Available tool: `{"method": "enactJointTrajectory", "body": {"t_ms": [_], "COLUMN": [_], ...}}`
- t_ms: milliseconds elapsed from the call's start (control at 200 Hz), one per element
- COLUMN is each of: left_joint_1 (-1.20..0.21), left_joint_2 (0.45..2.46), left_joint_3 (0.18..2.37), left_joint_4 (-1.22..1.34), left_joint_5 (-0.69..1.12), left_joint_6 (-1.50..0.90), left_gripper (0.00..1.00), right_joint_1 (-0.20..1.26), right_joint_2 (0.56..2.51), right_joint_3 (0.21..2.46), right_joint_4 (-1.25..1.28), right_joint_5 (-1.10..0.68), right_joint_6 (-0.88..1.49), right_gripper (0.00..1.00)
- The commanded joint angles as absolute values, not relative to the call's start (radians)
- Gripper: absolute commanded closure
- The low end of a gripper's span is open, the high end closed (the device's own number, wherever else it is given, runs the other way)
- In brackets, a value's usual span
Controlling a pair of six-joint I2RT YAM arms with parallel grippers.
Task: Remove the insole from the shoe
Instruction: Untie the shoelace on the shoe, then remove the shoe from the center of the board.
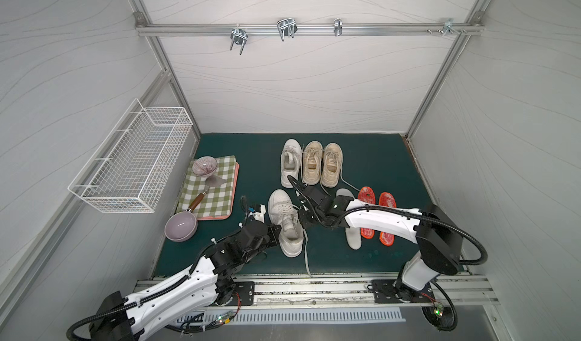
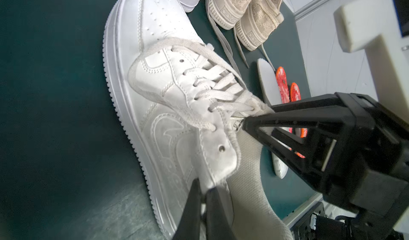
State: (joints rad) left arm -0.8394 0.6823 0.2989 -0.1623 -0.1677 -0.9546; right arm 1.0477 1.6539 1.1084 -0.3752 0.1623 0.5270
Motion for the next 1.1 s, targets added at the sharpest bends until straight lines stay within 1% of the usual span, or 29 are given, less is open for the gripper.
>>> {"method": "enactJointTrajectory", "body": {"t_ms": [0, 130, 200, 295, 375, 455, 485, 570, 760, 950, 1095], "left_joint_1": [-0.828, -0.829, -0.83, -0.849, -0.875, -0.893, -0.899, -0.914, -0.944, -0.964, -0.968], "left_joint_2": [0.683, 0.718, 0.747, 0.781, 0.797, 0.805, 0.808, 0.823, 0.865, 0.874, 0.859], "left_joint_3": [0.294, 0.319, 0.336, 0.365, 0.39, 0.4, 0.403, 0.401, 0.402, 0.398, 0.389], "left_joint_4": [-0.241, -0.206, -0.184, -0.169, -0.182, -0.181, -0.174, -0.148, -0.078, -0.045, -0.036], "left_joint_5": [-0.263, -0.238, -0.22, -0.226, -0.264, -0.287, -0.293, -0.299, -0.301, -0.314, -0.316], "left_joint_6": [-1.004, -0.972, -0.963, -0.969, -0.983, -1.0, -1.007, -1.017, -1.032, -1.049, -1.061], "left_gripper": [1.0, 1.0, 1.0, 1.0, 1.0, 1.0, 1.0, 1.0, 1.0, 1.0, 1.0], "right_joint_1": [0.988, 1.0, 1.015, 1.054, 1.098, 1.127, 1.134, 1.159, 1.22, 1.236, 1.235], "right_joint_2": [1.678, 1.674, 1.658, 1.62, 1.577, 1.539, 1.524, 1.489, 1.464, 1.526, 1.596], "right_joint_3": [1.072, 1.084, 1.093, 1.124, 1.147, 1.179, 1.189, 1.218, 1.254, 1.254, 1.271], "right_joint_4": [-0.581, -0.569, -0.553, -0.554, -0.568, -0.608, -0.621, -0.66, -0.701, -0.668, -0.665], "right_joint_5": [0.368, 0.354, 0.307, 0.239, 0.211, 0.194, 0.18, 0.159, 0.097, 0.022, 0.031], "right_joint_6": [0.544, 0.524, 0.486, 0.416, 0.365, 0.348, 0.339, 0.332, 0.371, 0.46, 0.493], "right_gripper": [0.77, 0.77, 0.76, 0.71, 0.64, 0.61, 0.61, 0.65, 0.67, 0.69, 0.7]}}
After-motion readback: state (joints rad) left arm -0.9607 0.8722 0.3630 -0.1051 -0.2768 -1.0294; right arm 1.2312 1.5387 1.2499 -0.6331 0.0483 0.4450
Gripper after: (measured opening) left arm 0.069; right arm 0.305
